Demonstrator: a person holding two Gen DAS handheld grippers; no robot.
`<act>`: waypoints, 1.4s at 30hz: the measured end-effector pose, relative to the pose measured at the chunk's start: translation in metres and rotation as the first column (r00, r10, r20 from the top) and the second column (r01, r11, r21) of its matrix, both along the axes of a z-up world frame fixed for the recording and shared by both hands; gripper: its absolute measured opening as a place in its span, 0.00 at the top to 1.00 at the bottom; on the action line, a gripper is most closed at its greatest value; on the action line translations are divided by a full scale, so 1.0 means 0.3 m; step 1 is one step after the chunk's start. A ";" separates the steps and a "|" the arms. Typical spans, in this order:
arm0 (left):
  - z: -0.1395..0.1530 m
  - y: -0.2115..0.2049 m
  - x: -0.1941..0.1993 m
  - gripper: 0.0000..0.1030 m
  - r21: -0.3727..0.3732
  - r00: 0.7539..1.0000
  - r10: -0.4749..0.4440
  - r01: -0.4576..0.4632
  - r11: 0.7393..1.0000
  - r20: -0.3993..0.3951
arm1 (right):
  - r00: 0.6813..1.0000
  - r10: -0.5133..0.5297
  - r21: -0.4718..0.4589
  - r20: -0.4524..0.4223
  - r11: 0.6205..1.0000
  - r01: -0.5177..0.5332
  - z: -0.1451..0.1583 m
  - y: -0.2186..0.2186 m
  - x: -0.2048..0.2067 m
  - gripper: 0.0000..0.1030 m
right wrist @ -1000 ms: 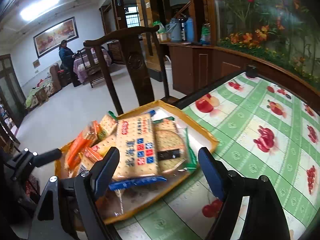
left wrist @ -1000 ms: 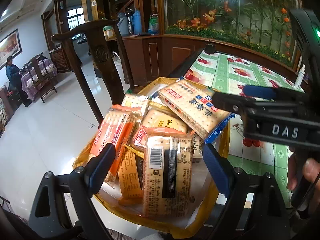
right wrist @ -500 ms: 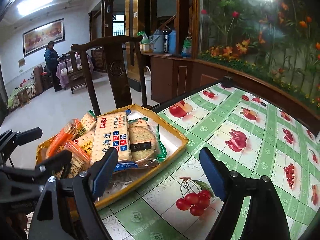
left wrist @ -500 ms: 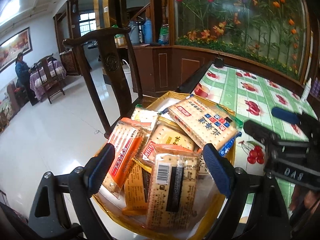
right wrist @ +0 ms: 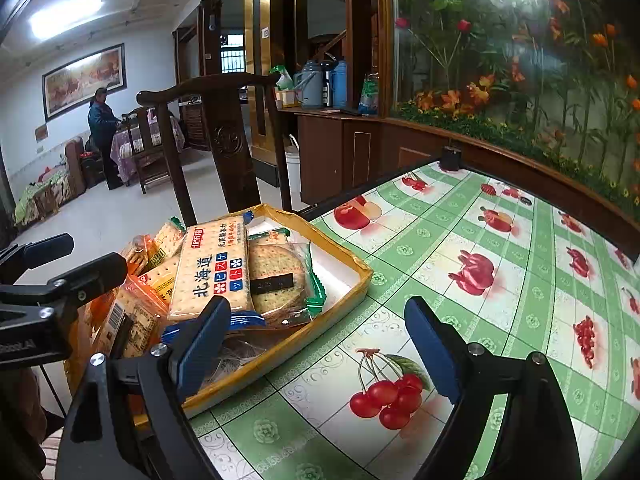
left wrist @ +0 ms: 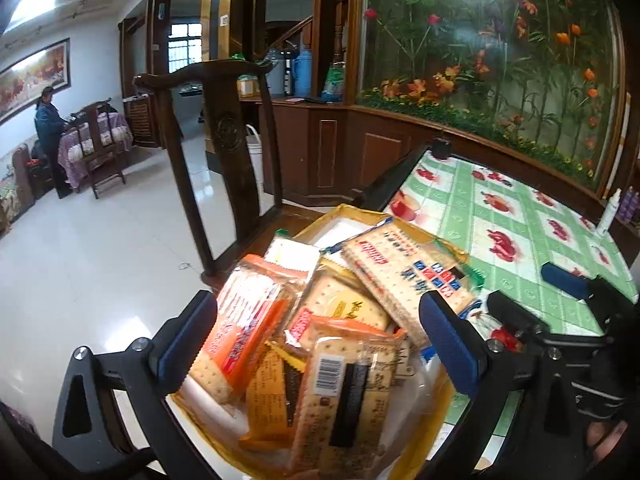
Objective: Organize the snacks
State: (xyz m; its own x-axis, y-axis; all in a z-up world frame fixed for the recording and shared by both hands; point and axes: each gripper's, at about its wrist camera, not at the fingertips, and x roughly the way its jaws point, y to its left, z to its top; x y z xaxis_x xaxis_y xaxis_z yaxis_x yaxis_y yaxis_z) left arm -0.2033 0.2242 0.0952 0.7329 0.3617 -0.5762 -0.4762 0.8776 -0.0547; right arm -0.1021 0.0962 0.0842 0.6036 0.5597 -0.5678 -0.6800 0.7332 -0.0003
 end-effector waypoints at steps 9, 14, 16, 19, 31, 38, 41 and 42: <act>0.016 -0.032 0.012 0.00 0.081 1.000 -0.005 0.006 0.997 -0.010 | 1.000 0.003 0.007 -0.012 1.000 -0.003 -0.005 -0.007 -0.003 0.01; 0.013 -0.033 0.024 0.00 0.070 0.999 -0.017 0.019 0.997 -0.028 | 1.000 0.002 0.007 -0.013 1.000 -0.002 -0.005 -0.016 -0.005 0.01; 0.015 -0.034 0.030 0.00 0.068 0.999 -0.017 0.019 0.998 -0.040 | 1.000 0.000 0.007 -0.016 1.000 0.001 -0.006 -0.019 -0.004 0.01; 0.018 -0.047 0.037 0.00 0.091 0.999 -0.018 0.022 0.996 -0.049 | 1.000 -0.007 0.005 -0.022 1.000 0.007 -0.010 -0.023 0.001 0.01; 0.010 -0.068 0.056 0.00 0.161 0.996 0.010 0.005 0.987 -0.091 | 1.000 0.000 -0.022 -0.015 1.000 0.000 -0.019 -0.012 -0.004 0.01; 0.014 -0.057 0.045 0.00 0.135 0.997 -0.007 0.017 0.991 -0.070 | 1.000 0.002 -0.035 -0.020 0.999 -0.003 -0.025 0.001 -0.008 0.01; 0.013 -0.050 0.046 0.00 0.129 0.998 0.001 0.008 0.992 -0.070 | 1.000 0.008 -0.043 -0.014 0.999 -0.008 -0.025 0.011 -0.013 0.01; 0.013 -0.048 0.046 0.00 0.126 0.997 0.002 0.007 0.992 -0.072 | 1.000 0.009 -0.046 -0.013 0.999 -0.010 -0.024 0.015 -0.015 0.01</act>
State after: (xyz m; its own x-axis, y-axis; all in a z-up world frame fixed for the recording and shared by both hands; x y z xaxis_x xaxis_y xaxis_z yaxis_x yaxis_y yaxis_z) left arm -0.1895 0.2097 0.0991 0.6927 0.4328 -0.5769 -0.4724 0.8767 0.0905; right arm -0.1066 0.1008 0.0770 0.5911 0.5384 -0.6006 -0.6870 0.7262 -0.0253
